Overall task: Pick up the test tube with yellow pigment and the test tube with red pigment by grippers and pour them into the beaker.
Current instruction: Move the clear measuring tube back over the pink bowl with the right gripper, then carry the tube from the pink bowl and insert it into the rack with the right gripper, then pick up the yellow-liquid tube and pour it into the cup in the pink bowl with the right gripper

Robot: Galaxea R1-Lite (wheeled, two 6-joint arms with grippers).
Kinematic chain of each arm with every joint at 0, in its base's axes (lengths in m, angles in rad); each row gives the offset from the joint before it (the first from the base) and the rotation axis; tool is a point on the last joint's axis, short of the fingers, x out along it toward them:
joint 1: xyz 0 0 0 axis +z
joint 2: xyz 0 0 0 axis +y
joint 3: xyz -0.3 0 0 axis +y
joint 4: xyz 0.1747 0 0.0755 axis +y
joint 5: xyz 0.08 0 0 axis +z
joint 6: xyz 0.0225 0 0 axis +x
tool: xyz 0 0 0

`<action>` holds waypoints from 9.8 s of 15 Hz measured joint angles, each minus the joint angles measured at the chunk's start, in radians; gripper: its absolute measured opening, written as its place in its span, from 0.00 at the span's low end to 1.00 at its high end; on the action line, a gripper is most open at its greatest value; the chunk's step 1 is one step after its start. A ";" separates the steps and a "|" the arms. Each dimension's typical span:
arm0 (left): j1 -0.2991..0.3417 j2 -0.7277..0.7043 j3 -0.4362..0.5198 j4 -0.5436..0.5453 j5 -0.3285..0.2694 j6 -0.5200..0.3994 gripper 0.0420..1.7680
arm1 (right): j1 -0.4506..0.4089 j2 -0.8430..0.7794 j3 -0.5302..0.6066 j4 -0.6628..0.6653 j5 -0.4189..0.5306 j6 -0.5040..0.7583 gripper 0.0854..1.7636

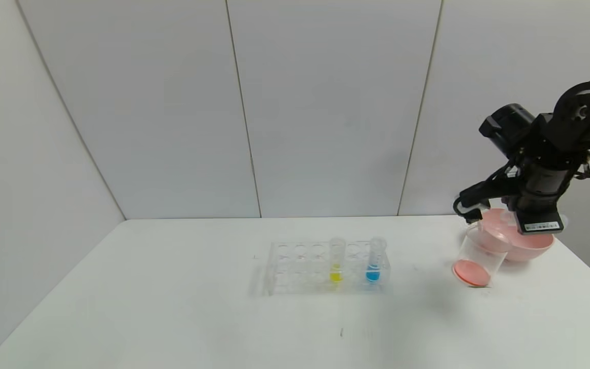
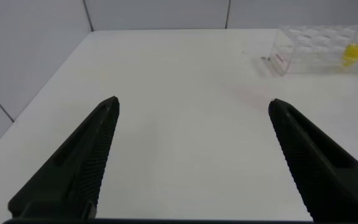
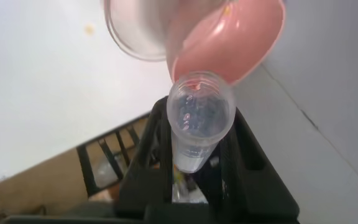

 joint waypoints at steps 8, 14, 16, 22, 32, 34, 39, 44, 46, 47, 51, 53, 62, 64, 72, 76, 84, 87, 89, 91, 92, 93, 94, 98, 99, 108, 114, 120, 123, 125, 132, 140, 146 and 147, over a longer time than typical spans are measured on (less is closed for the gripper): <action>0.000 0.000 0.000 0.000 0.000 0.000 0.97 | -0.236 -0.090 -0.004 -0.049 0.725 -0.001 0.25; 0.000 0.000 0.000 0.000 0.000 0.000 0.97 | -0.389 -0.161 0.011 -0.057 1.189 0.277 0.25; 0.000 0.000 0.000 0.000 0.000 0.000 0.97 | -0.446 -0.178 0.018 -0.064 1.264 0.359 0.25; 0.000 0.000 0.000 0.000 0.000 0.000 0.97 | -0.624 -0.134 0.016 -0.265 1.423 0.517 0.25; 0.000 0.000 0.000 0.000 0.000 0.000 0.97 | -0.648 0.072 0.024 -0.476 1.337 0.703 0.25; 0.000 0.000 0.000 0.000 0.000 0.000 0.97 | -0.648 0.101 0.027 -0.511 1.326 0.705 0.25; 0.000 0.000 0.000 0.000 0.000 0.000 0.97 | -0.649 0.159 0.103 -0.718 1.312 0.702 0.25; 0.000 0.000 0.000 0.000 0.000 0.000 0.97 | -0.645 0.174 0.235 -0.894 1.316 0.695 0.25; 0.000 0.000 0.000 0.000 0.000 0.000 0.97 | -0.644 0.180 0.277 -0.950 1.319 0.695 0.25; 0.000 0.000 0.000 0.000 0.000 0.000 0.97 | -0.643 0.181 0.293 -0.956 1.323 0.692 0.25; 0.000 0.000 0.000 0.000 0.000 0.000 0.97 | -0.638 0.179 0.317 -0.951 1.324 0.689 0.36; 0.000 0.000 0.000 0.000 0.000 0.000 0.97 | -0.635 0.174 0.336 -0.956 1.324 0.684 0.50; 0.000 0.000 0.000 0.000 0.000 0.000 0.97 | -0.616 0.121 0.352 -0.950 1.322 0.728 0.82; 0.000 0.000 0.000 0.000 0.000 0.000 0.97 | -0.594 0.073 0.358 -0.947 1.317 0.840 0.85; 0.000 0.000 0.000 0.000 0.000 0.000 0.97 | -0.343 -0.228 0.482 -0.960 0.995 1.271 0.93; 0.000 0.000 0.000 0.000 0.000 0.000 0.97 | -0.131 -0.384 0.697 -1.161 0.702 1.425 0.94; 0.000 0.000 0.000 0.000 0.000 0.000 0.97 | 0.400 -0.565 1.076 -1.347 0.160 1.446 0.96; 0.000 0.000 0.000 0.000 0.000 0.000 0.97 | 0.618 -0.556 1.127 -1.350 -0.015 1.569 0.96; 0.000 0.000 0.000 0.000 0.000 0.000 0.97 | 0.712 -0.500 1.133 -1.359 -0.093 1.649 0.96; 0.000 0.000 0.000 0.000 0.000 0.000 0.97 | 0.763 -0.434 1.133 -1.374 -0.124 1.691 0.96; 0.000 0.000 0.000 0.000 0.000 0.000 0.97 | 0.775 -0.401 1.128 -1.387 -0.130 1.699 0.96; 0.000 0.000 0.000 0.000 0.000 0.000 0.97 | 0.784 -0.368 1.123 -1.406 -0.134 1.703 0.96; 0.000 0.000 0.000 0.000 0.000 0.000 0.97 | 0.792 -0.334 1.117 -1.431 -0.137 1.704 0.96; 0.000 0.000 0.000 0.000 0.000 0.000 0.97 | 0.799 -0.199 1.057 -1.490 -0.200 1.704 0.96; 0.000 0.000 0.000 0.000 0.000 0.000 0.97 | 0.797 -0.166 1.031 -1.496 -0.214 1.704 0.96; 0.000 0.000 0.000 0.000 0.000 0.000 0.97 | 0.732 0.041 0.832 -1.501 -0.226 1.656 0.96; 0.000 0.000 0.000 0.000 0.000 0.000 0.97 | 0.684 0.118 0.755 -1.555 -0.224 1.616 0.97; 0.000 0.000 0.000 0.000 0.000 0.000 0.97 | 0.672 0.163 0.713 -1.564 -0.222 1.610 0.97; 0.000 0.000 0.000 0.000 0.000 0.000 0.97 | 0.664 0.170 0.709 -1.567 -0.221 1.591 0.97; 0.000 0.000 0.000 0.000 0.000 0.000 0.97 | 0.663 0.172 0.708 -1.568 -0.221 1.589 0.92; 0.000 0.000 0.000 0.000 0.000 0.000 0.97 | 0.665 0.168 0.711 -1.567 -0.221 1.589 0.34; 0.000 0.000 0.000 0.000 0.000 0.000 0.97 | 0.664 0.157 0.720 -1.568 -0.222 1.592 0.28; 0.000 0.000 0.000 0.000 0.000 0.000 0.97 | 0.662 0.126 0.711 -1.567 -0.220 1.529 0.28; 0.000 0.000 0.000 0.000 0.000 0.000 0.97 | 0.661 0.112 0.710 -1.567 -0.215 1.514 0.28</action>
